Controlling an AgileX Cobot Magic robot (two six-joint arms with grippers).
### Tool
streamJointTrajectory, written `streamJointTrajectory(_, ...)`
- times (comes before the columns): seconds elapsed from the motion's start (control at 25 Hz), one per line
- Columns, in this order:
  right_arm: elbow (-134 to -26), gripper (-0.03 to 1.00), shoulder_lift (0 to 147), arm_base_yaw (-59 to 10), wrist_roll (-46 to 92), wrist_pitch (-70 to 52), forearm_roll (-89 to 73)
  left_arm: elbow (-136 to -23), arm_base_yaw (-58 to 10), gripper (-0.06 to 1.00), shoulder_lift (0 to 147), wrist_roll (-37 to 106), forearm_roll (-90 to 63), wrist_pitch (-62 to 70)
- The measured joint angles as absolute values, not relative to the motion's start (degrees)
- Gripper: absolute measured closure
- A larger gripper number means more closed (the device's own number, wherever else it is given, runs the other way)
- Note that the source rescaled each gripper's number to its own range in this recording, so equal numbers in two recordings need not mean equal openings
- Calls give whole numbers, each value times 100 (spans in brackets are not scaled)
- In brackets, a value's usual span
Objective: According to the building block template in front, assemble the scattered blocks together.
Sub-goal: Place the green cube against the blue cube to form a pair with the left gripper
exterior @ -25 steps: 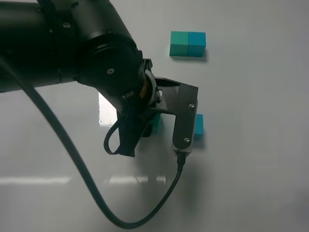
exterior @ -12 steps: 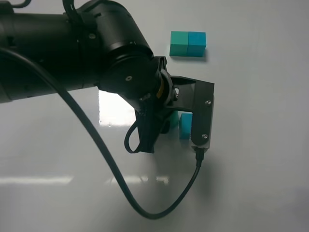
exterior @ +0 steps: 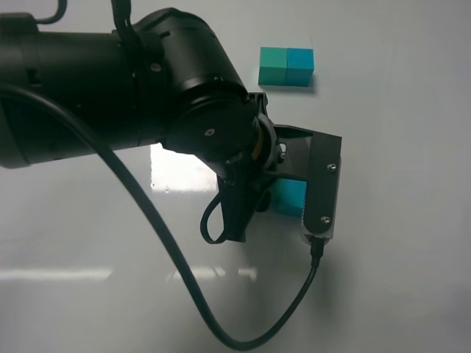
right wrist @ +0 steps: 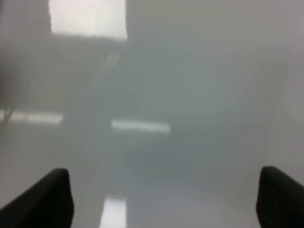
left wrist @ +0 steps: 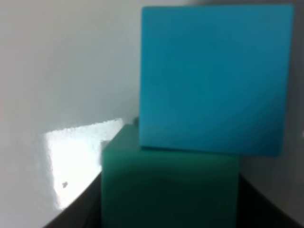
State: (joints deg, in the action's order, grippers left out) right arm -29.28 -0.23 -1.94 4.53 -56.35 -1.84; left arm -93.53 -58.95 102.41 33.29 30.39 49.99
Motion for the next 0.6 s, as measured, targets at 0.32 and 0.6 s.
streamJointTrajectory(0.32, -2928, 12, -23, -194, 459, -5635, -184, -9353, -5899, 93, 10241, 3329, 2682, 5112)
streamJointTrajectory(0.6, -2928, 12, -23, -194, 459, -5635, -184, -9353, -5899, 93, 10241, 3231, 2604, 5120)
